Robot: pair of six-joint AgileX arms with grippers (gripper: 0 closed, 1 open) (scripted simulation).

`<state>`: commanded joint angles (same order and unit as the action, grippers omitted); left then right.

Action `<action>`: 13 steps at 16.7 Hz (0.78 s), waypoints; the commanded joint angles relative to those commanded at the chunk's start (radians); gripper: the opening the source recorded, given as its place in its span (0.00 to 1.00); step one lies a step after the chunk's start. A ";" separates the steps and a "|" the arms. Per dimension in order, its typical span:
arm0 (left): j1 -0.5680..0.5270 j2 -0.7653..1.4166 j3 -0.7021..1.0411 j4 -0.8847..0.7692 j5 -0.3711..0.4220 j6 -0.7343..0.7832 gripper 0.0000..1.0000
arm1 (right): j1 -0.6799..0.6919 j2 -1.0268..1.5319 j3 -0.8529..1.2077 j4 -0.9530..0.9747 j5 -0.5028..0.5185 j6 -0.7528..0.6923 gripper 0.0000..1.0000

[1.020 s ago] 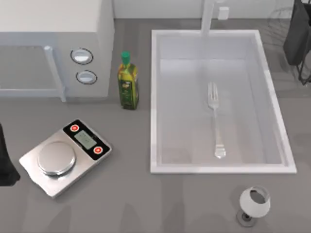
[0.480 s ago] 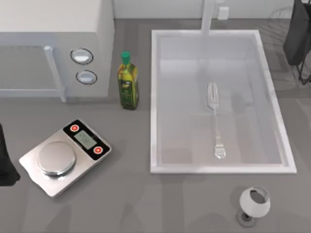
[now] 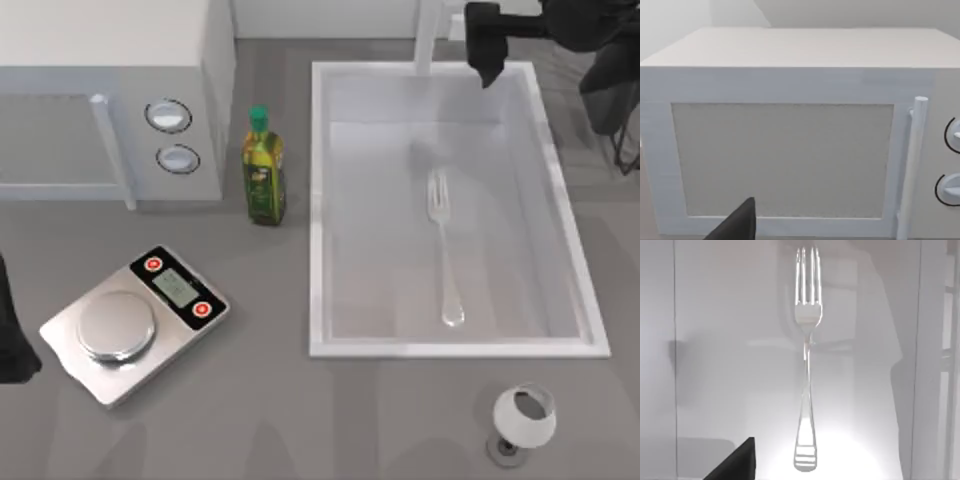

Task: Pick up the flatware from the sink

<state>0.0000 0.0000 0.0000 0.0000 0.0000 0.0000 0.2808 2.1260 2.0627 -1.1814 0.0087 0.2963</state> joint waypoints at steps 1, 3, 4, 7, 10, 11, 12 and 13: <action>0.000 0.000 0.000 0.000 0.000 0.000 1.00 | 0.012 0.087 0.085 -0.049 0.000 0.013 1.00; 0.000 0.000 0.000 0.000 0.000 0.000 1.00 | 0.033 0.245 0.239 -0.138 0.000 0.037 1.00; 0.000 0.000 0.000 0.000 0.000 0.000 1.00 | 0.043 0.315 0.307 -0.177 0.000 0.048 1.00; 0.000 0.000 0.000 0.000 0.000 0.000 1.00 | 0.065 0.474 0.463 -0.267 0.000 0.072 1.00; 0.000 0.000 0.000 0.000 0.000 0.000 1.00 | 0.075 0.552 0.538 -0.309 0.000 0.084 1.00; 0.000 0.000 0.000 0.000 0.000 0.000 1.00 | 0.076 0.557 0.543 -0.312 0.000 0.085 1.00; 0.000 0.000 0.000 0.000 0.000 0.000 1.00 | 0.076 0.557 0.543 -0.312 0.000 0.085 1.00; 0.000 0.000 0.000 0.000 0.000 0.000 1.00 | 0.076 0.557 0.543 -0.312 0.000 0.085 1.00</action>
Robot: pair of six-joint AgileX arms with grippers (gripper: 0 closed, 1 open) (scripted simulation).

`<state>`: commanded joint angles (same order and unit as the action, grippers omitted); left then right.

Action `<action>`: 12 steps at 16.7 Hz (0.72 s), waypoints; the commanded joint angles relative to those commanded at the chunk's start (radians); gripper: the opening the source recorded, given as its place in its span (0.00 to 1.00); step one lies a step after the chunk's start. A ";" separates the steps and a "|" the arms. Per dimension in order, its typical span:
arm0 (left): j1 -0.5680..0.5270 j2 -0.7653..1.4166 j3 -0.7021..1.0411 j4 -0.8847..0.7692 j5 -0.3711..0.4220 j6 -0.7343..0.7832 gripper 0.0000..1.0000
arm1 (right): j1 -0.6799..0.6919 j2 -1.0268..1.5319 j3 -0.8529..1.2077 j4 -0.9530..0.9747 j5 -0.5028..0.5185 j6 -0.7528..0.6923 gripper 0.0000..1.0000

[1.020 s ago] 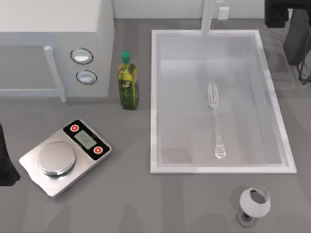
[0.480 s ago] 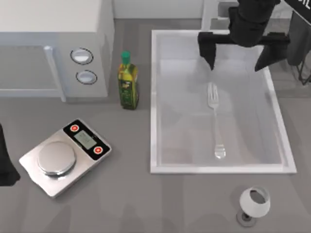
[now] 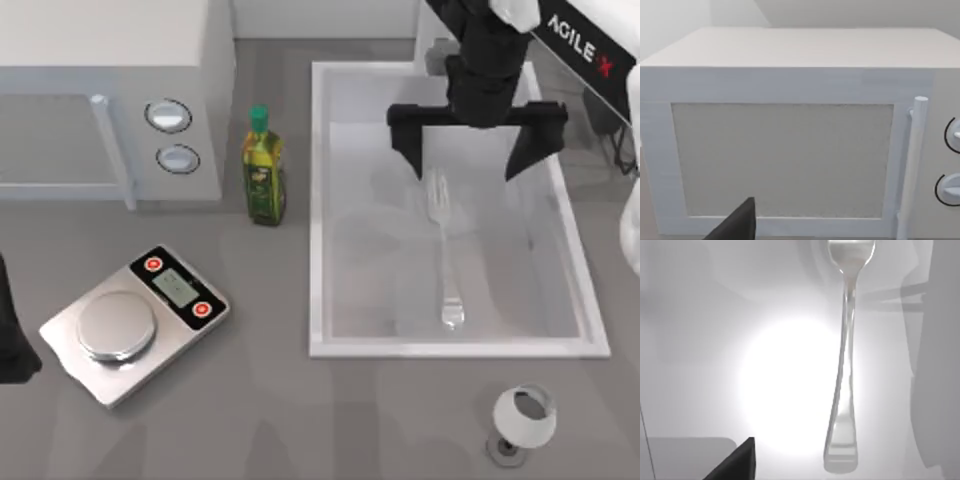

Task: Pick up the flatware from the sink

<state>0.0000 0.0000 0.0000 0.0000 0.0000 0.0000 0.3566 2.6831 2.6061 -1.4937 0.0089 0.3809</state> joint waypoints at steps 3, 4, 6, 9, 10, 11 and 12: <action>0.000 0.000 0.000 0.000 0.000 0.000 1.00 | -0.006 0.002 -0.005 0.004 0.000 -0.001 1.00; 0.000 0.000 0.000 0.000 0.000 0.000 1.00 | -0.006 0.004 -0.017 0.017 0.000 -0.001 1.00; 0.000 0.000 0.000 0.000 0.000 0.000 1.00 | -0.005 0.014 -0.065 0.073 0.000 -0.001 1.00; 0.000 0.000 0.000 0.000 0.000 0.000 1.00 | -0.003 0.040 -0.173 0.214 0.000 0.000 1.00; 0.000 0.000 0.000 0.000 0.000 0.000 1.00 | -0.003 0.050 -0.213 0.269 0.001 0.000 1.00; 0.000 0.000 0.000 0.000 0.000 0.000 1.00 | -0.002 0.061 -0.254 0.324 0.001 0.000 1.00; 0.000 0.000 0.000 0.000 0.000 0.000 1.00 | -0.001 0.070 -0.292 0.375 0.001 0.001 1.00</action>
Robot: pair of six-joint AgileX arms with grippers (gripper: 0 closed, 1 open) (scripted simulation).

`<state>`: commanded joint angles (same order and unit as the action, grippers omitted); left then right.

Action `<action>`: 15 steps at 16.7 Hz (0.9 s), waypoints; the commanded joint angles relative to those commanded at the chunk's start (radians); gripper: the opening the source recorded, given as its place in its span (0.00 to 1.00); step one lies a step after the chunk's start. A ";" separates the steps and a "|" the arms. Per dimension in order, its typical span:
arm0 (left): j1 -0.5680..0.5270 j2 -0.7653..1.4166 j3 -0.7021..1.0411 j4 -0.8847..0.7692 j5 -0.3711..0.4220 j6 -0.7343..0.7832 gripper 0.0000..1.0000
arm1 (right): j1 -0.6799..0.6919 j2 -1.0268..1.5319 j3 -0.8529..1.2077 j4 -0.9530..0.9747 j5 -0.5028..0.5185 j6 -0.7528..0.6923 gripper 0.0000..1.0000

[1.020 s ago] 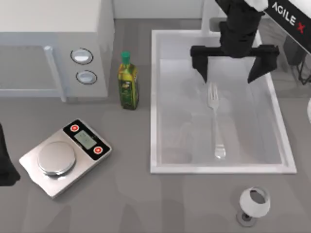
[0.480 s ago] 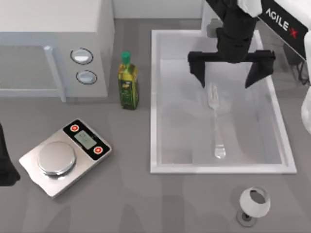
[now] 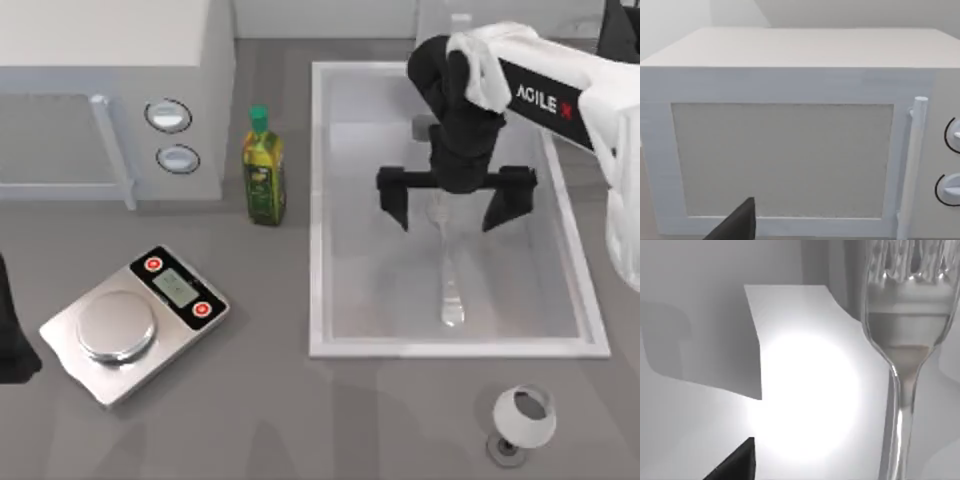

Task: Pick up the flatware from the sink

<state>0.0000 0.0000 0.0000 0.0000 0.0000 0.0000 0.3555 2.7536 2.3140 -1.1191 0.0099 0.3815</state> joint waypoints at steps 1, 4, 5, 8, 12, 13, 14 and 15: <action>0.000 0.000 0.000 0.000 0.000 0.000 1.00 | 0.001 0.009 -0.035 0.044 0.000 0.000 1.00; 0.000 0.000 0.000 0.000 0.000 0.000 1.00 | 0.002 0.029 -0.099 0.117 0.000 0.001 1.00; 0.000 0.000 0.000 0.000 0.000 0.000 1.00 | 0.002 0.030 -0.102 0.119 0.000 0.001 1.00; 0.000 0.000 0.000 0.000 0.000 0.000 1.00 | 0.002 0.030 -0.102 0.119 0.000 0.001 1.00; 0.000 0.000 0.000 0.000 0.000 0.000 1.00 | 0.002 0.030 -0.102 0.119 0.000 0.001 0.70; 0.000 0.000 0.000 0.000 0.000 0.000 1.00 | 0.002 0.030 -0.102 0.119 0.000 0.001 0.62; 0.000 0.000 0.000 0.000 0.000 0.000 1.00 | 0.002 0.030 -0.102 0.119 0.000 0.001 0.55; 0.000 0.000 0.000 0.000 0.000 0.000 1.00 | 0.002 0.030 -0.102 0.119 0.000 0.001 0.47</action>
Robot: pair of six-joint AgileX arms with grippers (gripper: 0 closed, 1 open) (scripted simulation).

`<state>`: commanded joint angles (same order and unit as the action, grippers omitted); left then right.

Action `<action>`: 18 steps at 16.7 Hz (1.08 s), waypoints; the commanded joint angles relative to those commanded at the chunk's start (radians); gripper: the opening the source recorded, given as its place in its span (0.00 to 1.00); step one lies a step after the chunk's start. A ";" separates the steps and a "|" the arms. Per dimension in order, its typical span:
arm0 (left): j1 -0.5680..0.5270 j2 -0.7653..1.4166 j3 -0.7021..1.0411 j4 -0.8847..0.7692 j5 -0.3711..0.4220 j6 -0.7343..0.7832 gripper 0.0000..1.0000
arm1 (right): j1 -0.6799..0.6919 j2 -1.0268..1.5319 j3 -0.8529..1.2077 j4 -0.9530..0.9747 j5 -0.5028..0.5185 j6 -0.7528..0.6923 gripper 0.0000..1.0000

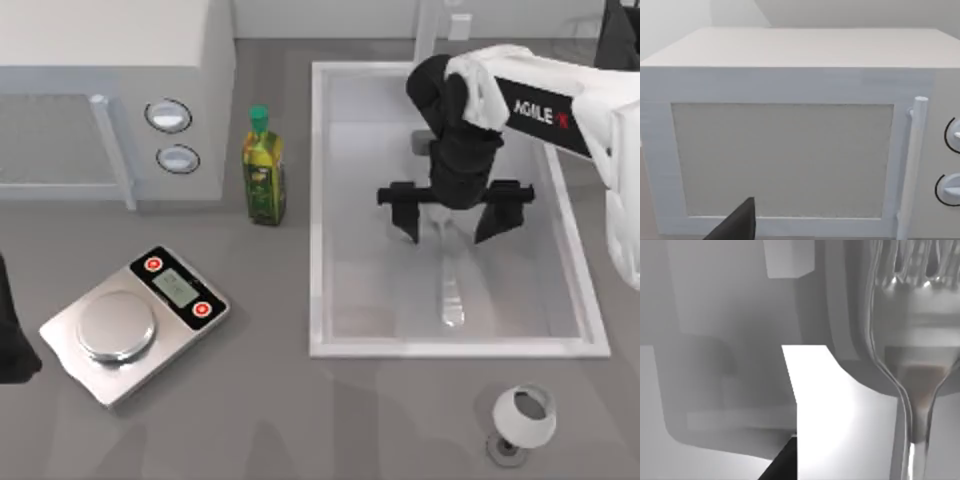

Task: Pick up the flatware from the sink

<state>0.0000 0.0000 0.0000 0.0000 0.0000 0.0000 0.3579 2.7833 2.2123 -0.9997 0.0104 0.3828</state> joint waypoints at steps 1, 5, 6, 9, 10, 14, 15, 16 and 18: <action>0.000 0.000 0.000 0.000 0.000 0.000 1.00 | 0.000 0.000 0.000 0.000 0.000 0.000 0.40; 0.000 0.000 0.000 0.000 0.000 0.000 1.00 | 0.000 0.000 0.000 0.000 0.000 0.000 0.10; 0.000 0.000 0.000 0.000 0.000 0.000 1.00 | 0.000 0.000 0.000 0.000 0.000 0.000 0.02; 0.000 0.000 0.000 0.000 0.000 0.000 1.00 | 0.000 0.000 0.000 0.000 0.000 0.000 0.00; 0.000 0.000 0.000 0.000 0.000 0.000 1.00 | 0.000 0.000 0.000 0.000 0.000 0.000 0.00; 0.000 0.000 0.000 0.000 0.000 0.000 1.00 | 0.000 0.000 0.000 0.000 0.000 0.000 0.00; 0.000 0.000 0.000 0.000 0.000 0.000 1.00 | -0.004 -0.044 0.007 -0.011 0.015 -0.010 0.00; 0.000 0.000 0.000 0.000 0.000 0.000 1.00 | -0.004 -0.044 0.009 -0.013 0.015 -0.010 0.00; 0.000 0.000 0.000 0.000 0.000 0.000 1.00 | -0.003 -0.036 0.045 -0.048 0.015 -0.009 0.00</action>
<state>0.0000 0.0000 0.0000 0.0000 0.0000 0.0000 0.3544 2.7476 2.2574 -1.0478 0.0253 0.3738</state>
